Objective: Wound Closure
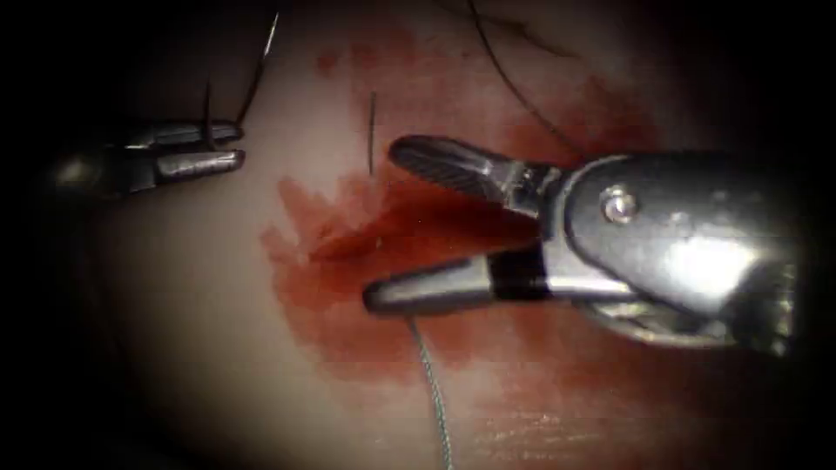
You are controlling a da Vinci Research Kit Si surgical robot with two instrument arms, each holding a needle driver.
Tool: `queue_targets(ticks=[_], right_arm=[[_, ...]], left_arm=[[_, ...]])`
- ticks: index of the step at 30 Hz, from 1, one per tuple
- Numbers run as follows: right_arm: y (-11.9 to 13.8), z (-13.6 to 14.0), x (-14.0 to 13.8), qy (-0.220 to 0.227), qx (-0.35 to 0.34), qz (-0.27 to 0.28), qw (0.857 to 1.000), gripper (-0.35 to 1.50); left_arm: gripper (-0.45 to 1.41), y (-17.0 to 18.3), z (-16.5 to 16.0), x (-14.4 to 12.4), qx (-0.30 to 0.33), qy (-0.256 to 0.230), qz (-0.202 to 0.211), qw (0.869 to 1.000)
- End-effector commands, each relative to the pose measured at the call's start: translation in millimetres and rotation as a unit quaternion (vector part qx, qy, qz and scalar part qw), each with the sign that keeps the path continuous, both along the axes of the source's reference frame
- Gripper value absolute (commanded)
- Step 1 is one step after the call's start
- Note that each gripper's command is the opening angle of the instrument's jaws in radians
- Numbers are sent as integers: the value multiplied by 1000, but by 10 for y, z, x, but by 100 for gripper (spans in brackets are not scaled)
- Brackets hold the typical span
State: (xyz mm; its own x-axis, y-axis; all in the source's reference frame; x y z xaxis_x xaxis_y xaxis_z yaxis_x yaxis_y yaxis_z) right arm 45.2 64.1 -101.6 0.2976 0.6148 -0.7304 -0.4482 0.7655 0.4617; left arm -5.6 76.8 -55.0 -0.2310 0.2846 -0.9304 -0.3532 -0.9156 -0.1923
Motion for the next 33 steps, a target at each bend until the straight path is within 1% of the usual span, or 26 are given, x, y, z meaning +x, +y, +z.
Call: queue_targets(ticks=[1, 2, 4, 7, 9, 14, 19, 21, 25, 28, 29, 31, 32, 33], right_arm=[[7, 11, 19, 0, 0, 1, 1000, 105], [9, 20, 25, -5, 5, 3, 1000, 105], [18, 58, 46, -20, 18, 16, 1000, 105], [24, 81, 47, -22, 24, 24, 999, 101], [29, 93, 38, -19, 18, 31, 999, 101], [48, 99, 11, -14, -1, 66, 998, 101], [53, 109, 4, -19, -7, 74, 997, 101], [52, 121, 3, -20, -12, 77, 997, 103], [44, 141, 5, -24, 10, 77, 997, 105], [40, 146, 6, -26, 21, 70, 997, 101], [35, 148, 8, -25, 38, 62, 997, 95], [31, 151, 10, -27, 48, 53, 997, 84], [27, 153, 13, -21, 62, 36, 997, 36], [27, 153, 13, -21, 62, 36, 997, 36]], left_arm=[[-35, 4, 4, -6, -2, 0, 1, 1000], [-35, 4, 7, -6, -3, 0, 4, 1000], [-35, 1, 13, -5, -5, 2, 9, 1000], [-35, 0, 11, -3, -4, 0, 13, 1000], [-35, -1, 8, -1, -3, -2, 15, 1000], [-35, -2, 6, 1, -2, -3, 17, 1000], [-35, -2, 6, 1, -2, -4, 18, 1000], [-35, -2, 6, 0, -2, -4, 17, 1000], [-35, -2, 6, -1, -2, -6, 19, 1000], [-35, -2, 6, -1, -2, -6, 19, 1000], [-35, -2, 6, -1, -2, -6, 19, 1000], [-35, -2, 6, -1, -1, -5, 20, 1000], [-35, -3, 6, -1, -1, -4, 21, 1000], [-35, -3, 6, -1, -1, -4, 21, 1000]])
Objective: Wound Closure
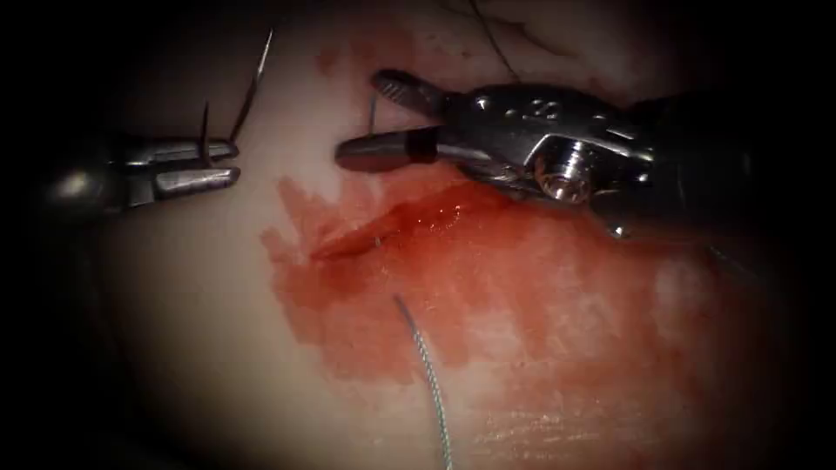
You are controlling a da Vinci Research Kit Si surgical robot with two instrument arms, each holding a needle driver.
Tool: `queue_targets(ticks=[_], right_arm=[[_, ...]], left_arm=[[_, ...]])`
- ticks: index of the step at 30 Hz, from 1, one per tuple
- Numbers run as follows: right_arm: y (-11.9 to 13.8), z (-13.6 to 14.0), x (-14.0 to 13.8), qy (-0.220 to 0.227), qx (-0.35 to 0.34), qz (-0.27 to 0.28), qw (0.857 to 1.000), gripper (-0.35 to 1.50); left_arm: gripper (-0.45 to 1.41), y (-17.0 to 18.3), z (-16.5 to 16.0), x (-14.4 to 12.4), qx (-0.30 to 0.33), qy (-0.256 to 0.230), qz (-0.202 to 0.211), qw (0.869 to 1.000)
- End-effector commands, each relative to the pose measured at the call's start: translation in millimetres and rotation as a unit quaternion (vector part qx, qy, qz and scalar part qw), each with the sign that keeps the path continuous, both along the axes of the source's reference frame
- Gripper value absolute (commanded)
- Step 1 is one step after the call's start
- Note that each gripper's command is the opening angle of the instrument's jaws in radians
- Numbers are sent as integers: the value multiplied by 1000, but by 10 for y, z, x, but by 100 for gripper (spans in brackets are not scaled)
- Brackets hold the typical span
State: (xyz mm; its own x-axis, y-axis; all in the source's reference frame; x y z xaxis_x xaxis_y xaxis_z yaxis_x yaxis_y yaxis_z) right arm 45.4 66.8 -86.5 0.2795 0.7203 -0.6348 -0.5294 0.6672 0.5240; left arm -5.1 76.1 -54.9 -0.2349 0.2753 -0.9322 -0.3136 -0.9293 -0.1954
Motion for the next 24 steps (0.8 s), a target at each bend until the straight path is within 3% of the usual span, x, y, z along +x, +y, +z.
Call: queue_targets(ticks=[1, 11, 24], right_arm=[[-3, 3, 11, 6, 7, -13, 1000, -35], [-1, -7, 7, 12, 14, -19, 1000, -35], [17, -58, 11, 43, 5, 26, 999, -35]], left_arm=[[-35, 4, 4, -6, -1, -1, 1, 1000], [-35, 3, 4, -7, -1, -3, 5, 1000], [-35, 1, 3, -11, 0, -3, 11, 1000]])
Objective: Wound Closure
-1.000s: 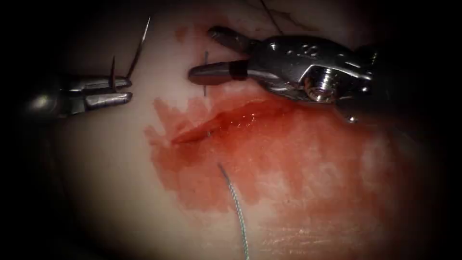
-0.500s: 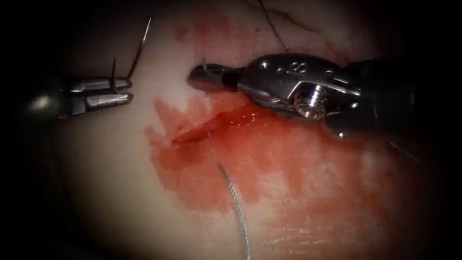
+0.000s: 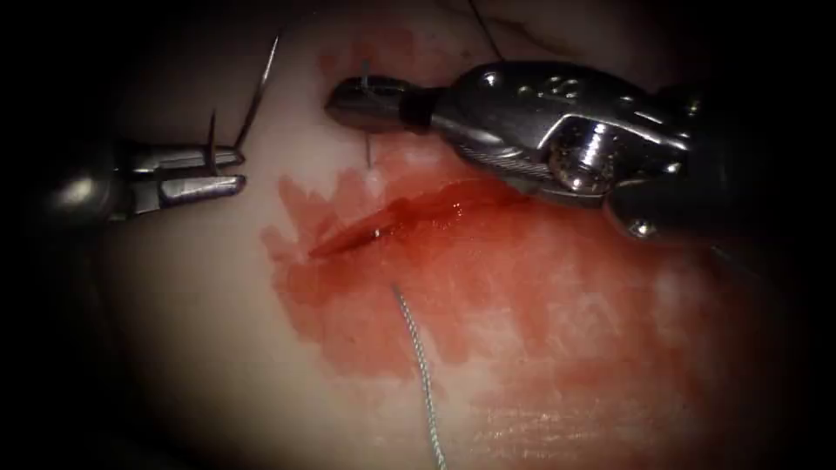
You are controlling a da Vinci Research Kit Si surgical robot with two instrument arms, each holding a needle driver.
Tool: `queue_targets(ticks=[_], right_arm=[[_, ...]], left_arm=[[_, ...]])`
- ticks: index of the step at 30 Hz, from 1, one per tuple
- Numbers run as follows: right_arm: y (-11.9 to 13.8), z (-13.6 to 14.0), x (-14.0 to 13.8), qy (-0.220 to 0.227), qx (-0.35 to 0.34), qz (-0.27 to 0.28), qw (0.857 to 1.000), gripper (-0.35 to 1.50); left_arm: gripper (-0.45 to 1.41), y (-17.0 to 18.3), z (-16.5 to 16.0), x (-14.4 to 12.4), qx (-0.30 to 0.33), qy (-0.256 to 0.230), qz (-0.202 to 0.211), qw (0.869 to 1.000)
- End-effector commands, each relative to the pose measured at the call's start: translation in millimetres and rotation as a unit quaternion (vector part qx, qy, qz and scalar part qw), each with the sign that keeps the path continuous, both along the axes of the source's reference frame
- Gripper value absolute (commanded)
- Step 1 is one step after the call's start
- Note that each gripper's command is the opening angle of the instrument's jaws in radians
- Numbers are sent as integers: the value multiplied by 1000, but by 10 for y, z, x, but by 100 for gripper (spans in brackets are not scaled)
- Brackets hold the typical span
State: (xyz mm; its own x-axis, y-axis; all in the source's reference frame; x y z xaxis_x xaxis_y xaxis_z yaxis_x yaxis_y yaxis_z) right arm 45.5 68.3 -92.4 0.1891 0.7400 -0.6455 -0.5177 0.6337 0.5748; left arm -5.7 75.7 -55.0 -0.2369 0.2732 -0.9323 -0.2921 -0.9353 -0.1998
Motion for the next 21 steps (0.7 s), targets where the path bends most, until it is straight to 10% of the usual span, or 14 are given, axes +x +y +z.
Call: queue_targets(ticks=[1, 8, 21], right_arm=[[3, 0, 10, 3, -1, 2, 1000, -35], [6, -7, 7, 9, -3, 8, 1000, -35], [10, -10, 11, 16, -8, 19, 1000, -35]], left_arm=[[-35, 4, 4, -6, -1, -2, 1, 1000], [-35, 4, 4, -5, -6, 7, 13, 1000], [-35, 8, 29, 11, -91, 198, 73, 973]])
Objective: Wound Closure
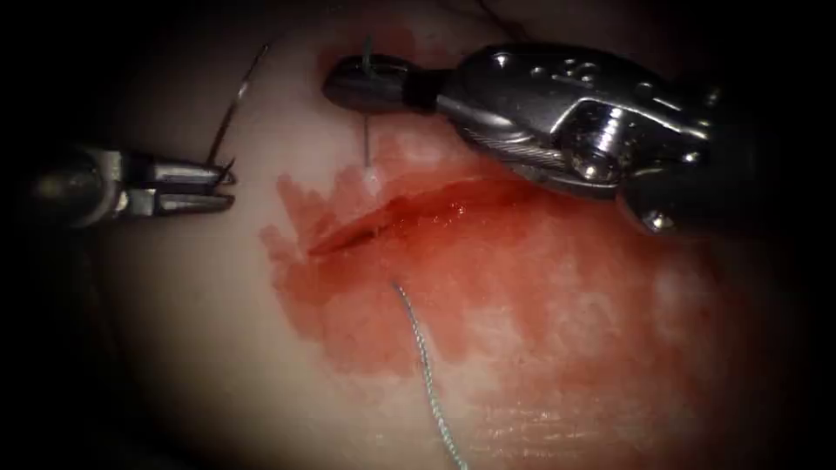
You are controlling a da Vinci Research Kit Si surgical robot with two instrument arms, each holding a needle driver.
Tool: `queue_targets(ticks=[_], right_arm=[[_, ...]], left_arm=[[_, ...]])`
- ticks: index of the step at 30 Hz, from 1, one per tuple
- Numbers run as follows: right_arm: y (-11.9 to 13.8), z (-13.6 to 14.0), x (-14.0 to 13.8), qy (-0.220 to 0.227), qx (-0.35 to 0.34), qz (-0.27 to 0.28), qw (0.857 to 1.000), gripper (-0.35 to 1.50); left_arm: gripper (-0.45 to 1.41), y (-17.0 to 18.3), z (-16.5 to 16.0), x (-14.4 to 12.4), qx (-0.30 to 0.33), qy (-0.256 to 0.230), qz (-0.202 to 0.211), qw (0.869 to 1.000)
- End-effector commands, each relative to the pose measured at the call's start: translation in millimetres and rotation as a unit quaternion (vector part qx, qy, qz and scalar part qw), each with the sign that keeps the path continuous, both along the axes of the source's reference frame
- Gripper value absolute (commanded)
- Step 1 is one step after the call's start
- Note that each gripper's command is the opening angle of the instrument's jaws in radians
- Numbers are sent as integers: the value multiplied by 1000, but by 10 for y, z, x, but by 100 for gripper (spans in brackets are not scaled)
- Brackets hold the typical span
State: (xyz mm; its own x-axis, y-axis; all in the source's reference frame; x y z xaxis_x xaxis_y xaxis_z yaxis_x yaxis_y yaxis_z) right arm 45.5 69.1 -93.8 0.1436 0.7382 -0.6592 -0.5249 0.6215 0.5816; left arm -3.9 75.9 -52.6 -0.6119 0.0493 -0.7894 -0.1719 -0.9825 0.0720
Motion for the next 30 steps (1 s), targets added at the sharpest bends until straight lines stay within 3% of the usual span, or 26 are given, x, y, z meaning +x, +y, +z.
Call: queue_targets(ticks=[1, 2, 4, 5, 6, 8, 10, 17, 19, 27, 30], right_arm=[[3, 5, 14, 1, -8, 0, 1000, -1], [3, 5, 14, 1, -8, 0, 1000, -1], [3, 5, 14, -1, -13, -3, 1000, 21], [3, 5, 15, -3, -18, -5, 1000, 39], [3, 5, 15, -4, -20, -7, 1000, 44], [3, 5, 15, -5, -23, -8, 1000, 73], [3, 5, 15, -6, -28, -11, 1000, 78], [3, 5, 13, -8, -36, -14, 999, 83], [3, 5, 10, -9, -38, -18, 999, 86], [10, -2, -5, -12, -49, -30, 998, 103], [10, -3, -6, -13, -53, -35, 998, 104]], left_arm=[[0, 9, 13, -4, -15, 35, -5, 999], [0, 9, 13, -4, -15, 35, -5, 999], [31, 13, 16, -2, -19, 62, -14, 998], [40, 15, 18, 1, -20, 76, -22, 997], [44, 16, 18, 3, -20, 80, -26, 996], [57, 21, 9, 7, 10, 67, -76, 995], [64, 25, -5, 7, 20, 43, -102, 994], [65, 20, -52, -5, 77, -16, -110, 991], [63, 19, -74, -10, 127, -65, -143, 979], [74, 33, -119, -7, 157, -184, -197, 950], [75, 34, -121, -1, 161, -201, -207, 944]])
